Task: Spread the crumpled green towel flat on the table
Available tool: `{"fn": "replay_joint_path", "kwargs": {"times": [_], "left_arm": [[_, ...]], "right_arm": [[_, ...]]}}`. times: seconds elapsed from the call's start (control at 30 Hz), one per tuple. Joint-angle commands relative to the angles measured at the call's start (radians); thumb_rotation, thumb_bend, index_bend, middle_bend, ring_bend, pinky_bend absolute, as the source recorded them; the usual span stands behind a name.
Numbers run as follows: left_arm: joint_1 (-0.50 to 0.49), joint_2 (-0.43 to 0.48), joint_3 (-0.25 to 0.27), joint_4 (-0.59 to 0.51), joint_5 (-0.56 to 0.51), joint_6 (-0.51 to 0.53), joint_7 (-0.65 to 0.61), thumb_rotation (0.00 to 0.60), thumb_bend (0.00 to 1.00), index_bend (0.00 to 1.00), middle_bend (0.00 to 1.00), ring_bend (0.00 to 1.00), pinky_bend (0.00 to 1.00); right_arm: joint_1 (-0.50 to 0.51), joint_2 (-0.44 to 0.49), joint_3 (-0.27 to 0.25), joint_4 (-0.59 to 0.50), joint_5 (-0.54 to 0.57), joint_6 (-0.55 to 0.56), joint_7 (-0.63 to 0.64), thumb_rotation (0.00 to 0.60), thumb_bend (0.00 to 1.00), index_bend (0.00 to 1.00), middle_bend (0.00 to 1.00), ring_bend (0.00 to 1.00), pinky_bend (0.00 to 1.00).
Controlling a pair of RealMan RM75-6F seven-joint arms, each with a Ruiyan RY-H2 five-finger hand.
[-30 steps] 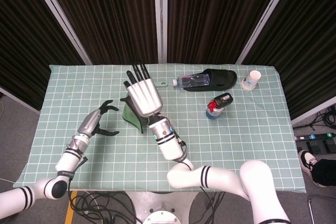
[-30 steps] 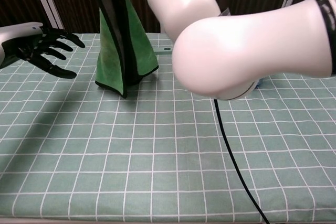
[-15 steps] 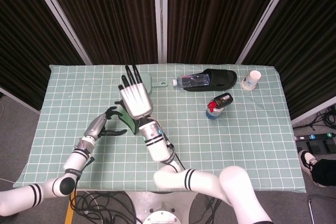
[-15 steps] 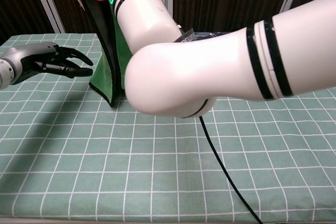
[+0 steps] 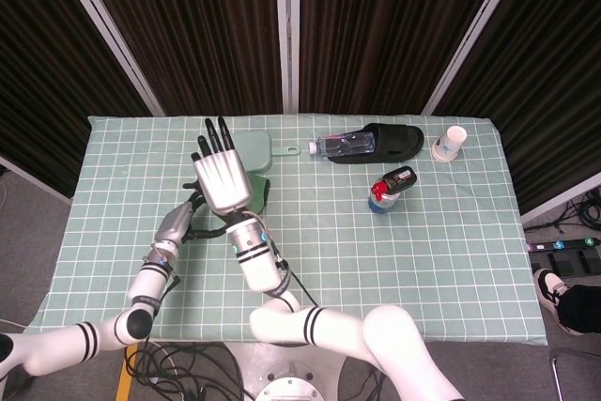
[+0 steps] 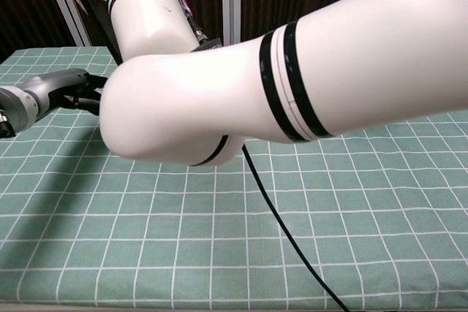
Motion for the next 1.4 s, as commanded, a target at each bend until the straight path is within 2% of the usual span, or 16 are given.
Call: {"fn": "replay_joint_path", "kwargs": {"times": [0.03,0.3,0.63,0.93,1.1,1.4], "left_arm": [[-0.010,-0.016,-0.003,0.018,-0.029,-0.008,0.017,0.336,0.00,0.32,0.16,0.17,0.22],[-0.023,-0.054,-0.013,0.067,-0.082,-0.008,0.054,0.344,0.00,0.32,0.16,0.17,0.23],[-0.013,-0.024,-0.028,0.004,-0.059,-0.026,0.035,0.372,0.00,0.32,0.16,0.17,0.23],[-0.036,-0.033,-0.044,-0.047,-0.035,-0.001,0.055,0.375,0.00,0.32,0.16,0.17,0.23],[-0.068,-0.064,-0.043,-0.028,-0.082,0.024,0.118,0.375,0.00,0.32,0.16,0.17,0.23],[-0.104,-0.131,-0.051,0.043,-0.183,0.062,0.205,0.376,0.00,0.32,0.16,0.17,0.23]], "right_arm": [[0.020,0.000,-0.011,0.006,0.022,0.015,0.013,0.600,0.38,0.82,0.27,0.04,0.00],[0.024,0.000,-0.036,0.010,0.024,0.037,0.059,0.600,0.38,0.80,0.27,0.04,0.00],[-0.065,0.078,-0.077,-0.040,-0.025,-0.028,0.126,0.600,0.39,0.79,0.25,0.03,0.00],[-0.087,0.110,-0.066,-0.048,-0.028,-0.027,0.100,0.600,0.39,0.79,0.25,0.03,0.00],[-0.083,0.107,-0.046,-0.052,-0.013,-0.022,0.084,0.600,0.39,0.78,0.25,0.03,0.00],[-0.112,0.132,-0.047,-0.113,-0.018,-0.015,0.089,0.600,0.39,0.78,0.25,0.03,0.00]]}}
